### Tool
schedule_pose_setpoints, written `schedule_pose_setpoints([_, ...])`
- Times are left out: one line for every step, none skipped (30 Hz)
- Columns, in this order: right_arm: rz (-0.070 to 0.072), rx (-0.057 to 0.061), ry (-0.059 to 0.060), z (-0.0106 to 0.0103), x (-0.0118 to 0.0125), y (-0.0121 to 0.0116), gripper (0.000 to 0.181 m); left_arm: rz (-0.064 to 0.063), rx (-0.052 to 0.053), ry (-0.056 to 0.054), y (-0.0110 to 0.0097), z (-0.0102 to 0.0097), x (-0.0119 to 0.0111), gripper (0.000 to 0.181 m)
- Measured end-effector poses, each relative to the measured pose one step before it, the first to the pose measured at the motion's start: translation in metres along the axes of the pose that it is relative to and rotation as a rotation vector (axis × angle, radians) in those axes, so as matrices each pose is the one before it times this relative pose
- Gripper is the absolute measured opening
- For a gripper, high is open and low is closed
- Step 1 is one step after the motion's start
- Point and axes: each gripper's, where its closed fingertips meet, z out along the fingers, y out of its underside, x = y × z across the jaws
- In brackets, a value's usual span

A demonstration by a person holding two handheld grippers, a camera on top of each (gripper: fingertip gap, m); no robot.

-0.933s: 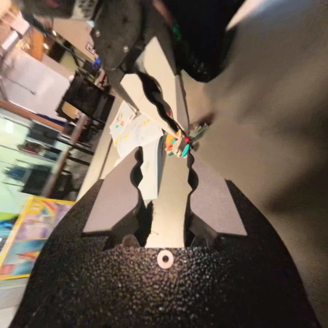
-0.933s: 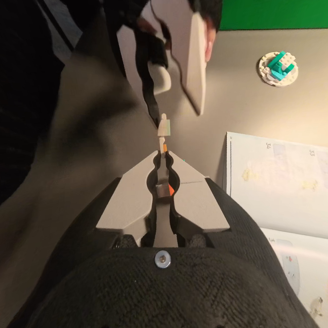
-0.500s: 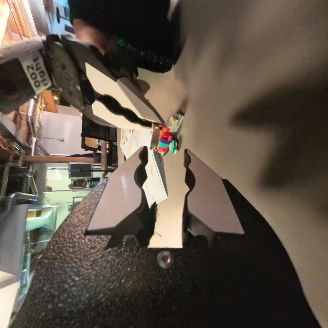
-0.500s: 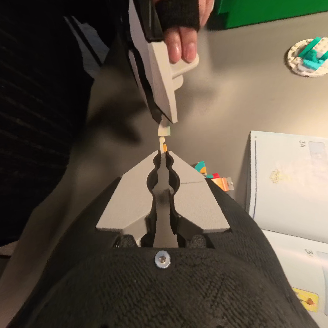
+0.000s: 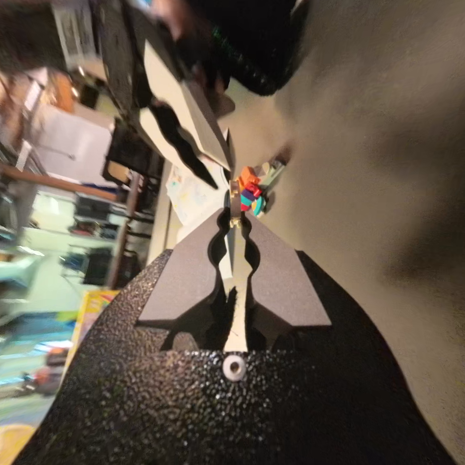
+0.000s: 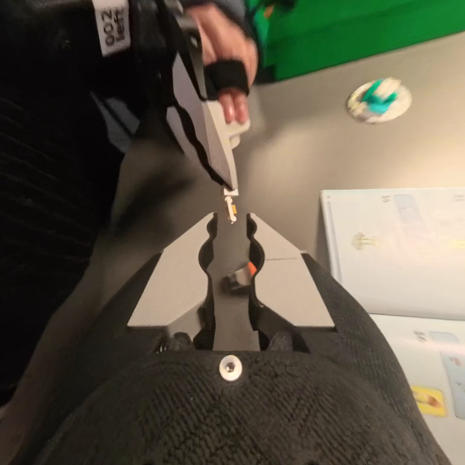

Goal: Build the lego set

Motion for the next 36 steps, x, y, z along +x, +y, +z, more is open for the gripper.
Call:
schedule_pose_setpoints([-0.0286,0.0697,0.08,-0.00897,0.01039,-0.0084,0.029,-0.08,-0.0198,0.0129,0.0066,-0.00075,-0.0007,0.006])
schedule_pose_setpoints([-0.0401,0.0735,0.1131,-0.01054,0.01543,-0.00769,0.033,-0.0879,-0.0208,0.0236,0.00672,-0.00066,0.00037,0.006])
schedule_pose_setpoints([-0.0461,0.0754,0.1408,-0.01186,0.01977,-0.00614,0.035,-0.0916,-0.0157,0.0245,0.00566,-0.00089,0.00037,0.006])
schedule_pose_setpoints([-0.0361,0.0793,0.174,-0.01322,0.02557,-0.005,0.034,-0.096,-0.0126,0.0327,0.00468,-0.00083,0.00128,0.006])
schedule_pose_setpoints([-0.0247,0.0599,0.1958,-0.01345,0.03038,-0.00078,0.033,-0.0963,-0.0103,0.0324,0.00358,-0.0009,0.0012,0.006])
schedule_pose_setpoints([-0.0247,0.0348,0.1868,-0.01246,0.03007,0.00404,0.033,-0.0962,-0.0109,0.0236,0.0035,-0.00079,-0.00034,0.006])
schedule_pose_setpoints([-0.0177,0.0315,0.1679,-0.01104,0.02745,0.00569,0.033,-0.0896,-0.0173,0.04,0.00369,-0.00052,0.00203,0.006])
schedule_pose_setpoints([-0.0089,0.036,0.1418,-0.01005,0.02323,0.00567,0.032,-0.0761,-0.0091,0.0382,0.00286,-0.00052,0.00214,0.006])
schedule_pose_setpoints([-0.0016,0.0353,0.1134,-0.009,0.01883,0.00519,0.03,-0.0706,-0.0133,0.0391,0.00352,-0.0001,0.00255,0.006])
schedule_pose_setpoints([-0.0032,0.0291,0.0896,-0.00794,0.01514,0.00517,0.028,-0.0598,-0.0148,0.0342,0.00415,0.00021,0.00219,0.006])
schedule_pose_setpoints([-0.0173,0.0179,0.0586,-0.00585,0.01036,0.00513,0.026,-0.047,-0.0215,0.0322,0.00497,0.00041,0.00229,0.006])
schedule_pose_setpoints([-0.0257,-0.0006,0.0272,-0.00283,0.0059,0.00444,0.026,-0.0311,-0.0156,0.0109,0.00412,0.00052,0.00005,0.006])
schedule_pose_setpoints([-0.0208,-0.0087,0.0166,-0.00012,0.00461,0.00242,0.026,-0.0175,-0.0208,0.0071,0.00454,0.00057,0.0002,0.006])
schedule_pose_setpoints([-0.0083,0.0064,0.019,0.00082,0.00504,-0.00097,0.027,-0.0096,-0.0301,0.0118,0.00553,0.00118,0.00124,0.006])
schedule_pose_setpoints([0.0058,0.0138,0.0195,0.00079,0.0046,-0.00116,0.026,-0.0048,-0.03,0.0046,0.00516,0.00141,0.00051,0.006])
schedule_pose_setpoints([0.0189,0.0045,0.0148,0.00113,0.0035,0.00105,0.027,0.0018,-0.0223,0.004,0.00391,0.00156,0.00084,0.006])
schedule_pose_setpoints([0.0213,-0.0037,0.0023,0.00134,0.00105,0.00251,0.027,0.0019,-0.0126,0.0064,0.00199,0.00122,0.00132,0.006])
schedule_pose_setpoints([0.0092,-0.0059,-0.0004,0.00106,0.00015,0.00224,0.027,0.0012,-0.0064,0.0072,0.00084,0.00035,0.00129,0.006])
schedule_pose_setpoints([-0.005,-0.0047,0.0075,0.00057,0.00115,0.00106,0.027,-0.0025,-0.0034,0.0077,0.0002,-0.00028,0.00084,0.006])
schedule_pose_setpoints([-0.0124,-0.0038,0.0239,-0.00018,0.00367,0.00015,0.025,-0.0056,-0.0039,0.002,0.00038,-0.00036,-0.00044,0.006])
schedule_pose_setpoints([-0.0158,-0.0017,0.034,-0.00068,0.00533,-0.00069,0.023,-0.0036,-0.0053,0.0054,0.00052,-0.00012,-0.00011,0.006])
schedule_pose_setpoints([-0.0083,-0.0001,0.0195,-0.00037,0.00318,-0.00047,0.022,0.0053,-0.0109,0.0064,0.00122,0.00005,0.00017,0.006])
schedule_pose_setpoints([0.0028,-0.0031,0.0086,-0.00004,0.00156,0.00058,0.021,0.0057,-0.0077,0.0073,0.00038,-0.00033,0.00032,0.006])
schedule_pose_setpoints([0.0051,-0.0058,0.0031,0.00028,0.00073,0.00137,0.021,0.0061,-0.0104,0.0089,0.00052,-0.00046,0.00031,0.006])
schedule_pose_setpoints([0.0058,-0.0038,-0.0007,0.00064,0.00033,0.00122,0.02,0.0098,-0.0079,0.0075,0.00038,-0.0003,0.00025,0.006])
schedule_pose_setpoints([0.0099,0.0005,-0.0042,0.00054,0.00002,0.00042,0.02,0.0064,-0.005,0.0072,0.00028,-0.00018,-0.00014,0.006])
schedule_pose_setpoints([0.0107,0.001,-0.0054,0.00047,-0.00015,0.00019,0.02,-0.0007,-0.0031,0.0088,0.00016,-0.00012,-0.00013,0.006])
schedule_pose_setpoints([0.0084,0.0002,-0.0062,0.0003,-0.00031,0.0003,0.02,-0.0002,-0.0009,0.0068,0.00003,0.00002,-0.00017,0.006])
schedule_pose_setpoints([0.0079,0.0006,-0.0075,0.00007,-0.00065,0.00022,0.02,-0.0024,0.0007,-0.0045,-0.00015,-0.00003,-0.00144,0.006])
schedule_pose_setpoints([0.0072,0.0015,-0.0081,-0.00019,-0.00095,-0.0002,0.02,-0.0058,0.0006,-0.0142,-0.00028,-0.00021,-0.00284,0.006])
schedule_pose_setpoints([0.0025,0.0008,-0.0057,-0.00028,-0.00073,-0.00015,0.019,-0.0013,-0.0007,-0.0006,-0.00001,0.00004,-0.00013,0.011])
schedule_pose_setpoints([0.0,0.0006,-0.0051,-0.00031,-0.00089,-0.00023,0.019,0.0009,-0.0008,-0.006,-0.00016,-0.00015,-0.00032,0.015])
schedule_pose_setpoints([-0.0002,0.0013,-0.0094,-0.00029,-0.00149,-0.00024,0.019,0.0008,-0.0007,-0.0207,-0.00026,-0.00006,-0.00194,0.019])
schedule_pose_setpoints([-0.0017,0.0025,-0.0093,-0.00047,-0.00149,-0.00053,0.019,0.0056,-0.0026,-0.0151,0.00039,-0.00034,-0.00045,0.024])
schedule_pose_setpoints([-0.0012,0.0027,-0.0054,-0.00062,-0.00074,-0.00065,0.019,0.0033,-0.0019,-0.0161,0.00062,-0.00048,-0.00037,0.028])
schedule_pose_setpoints([0.0002,0.0024,-0.0063,-0.00071,-0.00103,-0.00065,0.019,-0.0009,0.0011,-0.0217,0.00053,-0.00101,-0.00088,0.032])
